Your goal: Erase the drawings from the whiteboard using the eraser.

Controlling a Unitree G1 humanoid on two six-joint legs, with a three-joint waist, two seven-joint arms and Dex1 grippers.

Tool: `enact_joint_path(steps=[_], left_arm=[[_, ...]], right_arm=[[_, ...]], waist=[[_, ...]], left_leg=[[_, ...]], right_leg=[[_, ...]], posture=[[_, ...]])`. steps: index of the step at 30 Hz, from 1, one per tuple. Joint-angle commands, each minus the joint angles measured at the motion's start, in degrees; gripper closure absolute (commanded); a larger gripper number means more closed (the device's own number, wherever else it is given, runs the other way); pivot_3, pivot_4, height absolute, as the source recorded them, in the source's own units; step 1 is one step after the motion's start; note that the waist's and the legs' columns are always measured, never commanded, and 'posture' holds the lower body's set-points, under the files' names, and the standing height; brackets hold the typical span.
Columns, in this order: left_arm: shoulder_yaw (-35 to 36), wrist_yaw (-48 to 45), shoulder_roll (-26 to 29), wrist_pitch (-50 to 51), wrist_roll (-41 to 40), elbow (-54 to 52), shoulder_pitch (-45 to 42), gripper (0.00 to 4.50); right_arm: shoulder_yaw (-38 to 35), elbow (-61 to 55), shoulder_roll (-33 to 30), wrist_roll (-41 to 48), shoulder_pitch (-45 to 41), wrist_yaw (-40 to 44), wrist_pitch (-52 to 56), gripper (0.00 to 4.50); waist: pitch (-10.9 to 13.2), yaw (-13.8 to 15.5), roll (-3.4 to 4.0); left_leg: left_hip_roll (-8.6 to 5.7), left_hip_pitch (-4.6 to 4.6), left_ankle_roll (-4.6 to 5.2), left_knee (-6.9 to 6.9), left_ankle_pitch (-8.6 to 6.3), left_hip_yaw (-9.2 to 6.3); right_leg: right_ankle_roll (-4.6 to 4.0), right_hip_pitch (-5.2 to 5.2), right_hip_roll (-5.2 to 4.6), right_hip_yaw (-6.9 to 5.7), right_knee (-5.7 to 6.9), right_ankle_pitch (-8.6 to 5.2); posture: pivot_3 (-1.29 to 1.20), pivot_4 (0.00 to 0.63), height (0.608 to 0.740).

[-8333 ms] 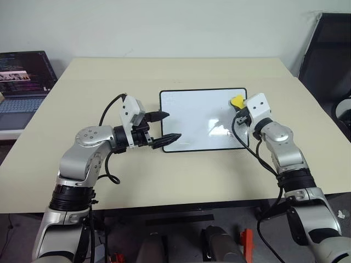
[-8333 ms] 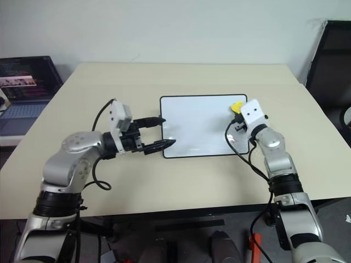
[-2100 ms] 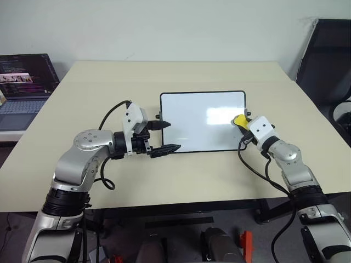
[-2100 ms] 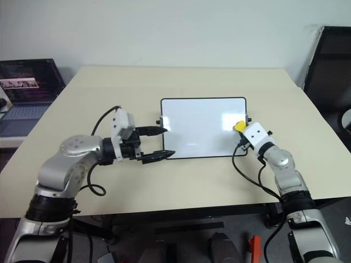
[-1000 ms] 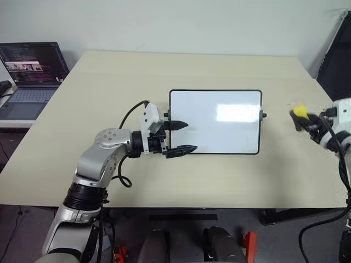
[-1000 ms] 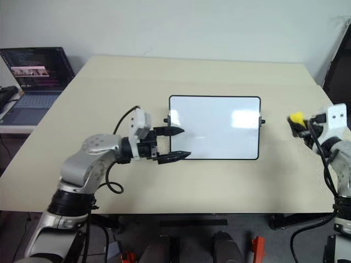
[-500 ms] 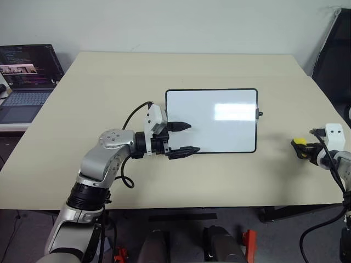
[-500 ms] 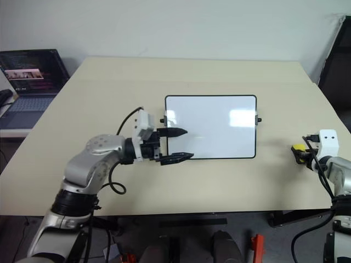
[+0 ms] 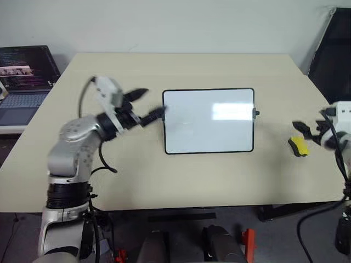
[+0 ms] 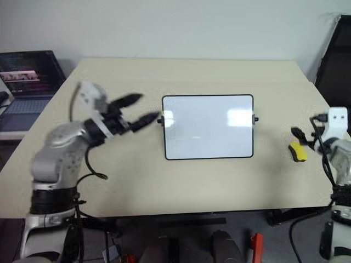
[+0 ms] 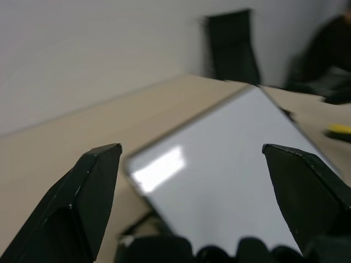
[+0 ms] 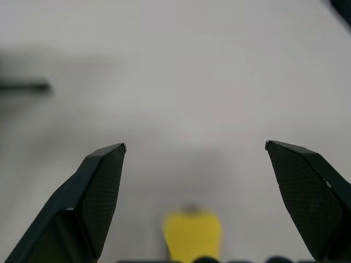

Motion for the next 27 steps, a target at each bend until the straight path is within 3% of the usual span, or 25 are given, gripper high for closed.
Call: enact_joint_path(steps=[1,8,17,27], left_arm=[[0.9,10.6,-2.4,-5.9,6.7,6.3,-1.7,0.00],[-0.1,25.8,-10.3,-15.1,14.8,13.6,0.7,0.00],[-4.4,26.8,-15.6,-21.4,18.0,16.1,7.7,0.00],[-6.3,27.9,-18.6,-25.4,19.1,23.6,5.7,0.00]], right_arm=[[1.0,2.4,5.1,-1.2,0.3,-2.1,-10.6,0.02],[2.6,16.7,10.6,-4.1,-0.5,-3.5,-27.8,0.02],[3.0,24.7,13.8,-4.2,-3.1,-5.4,-36.5,0.02],[5.4,23.7,15.8,-4.3,-3.5,-3.7,-39.8,0.02]], waist=[[0.0,0.2,0.00],[0.0,1.8,-0.01],[0.0,1.3,0.00],[0.0,1.3,0.00]], left_leg=[[-0.02,-0.01,-0.01,0.00,0.00,0.00],[-0.21,-0.37,-0.02,0.02,0.00,0.03],[-0.21,-0.28,-0.04,0.01,0.00,0.02],[-0.18,-0.14,-0.04,0.04,0.02,0.04]], right_leg=[[0.01,0.00,0.00,0.01,0.01,0.01],[-0.12,-0.19,-0.32,-0.05,-0.15,0.29],[-0.16,-0.19,-0.26,-0.04,-0.04,0.34],[-0.17,-0.06,-0.21,-0.01,-0.02,0.35]], posture=[[0.00,0.150,0.740],[0.00,0.150,0.740],[0.00,0.150,0.740],[0.00,0.150,0.740]])
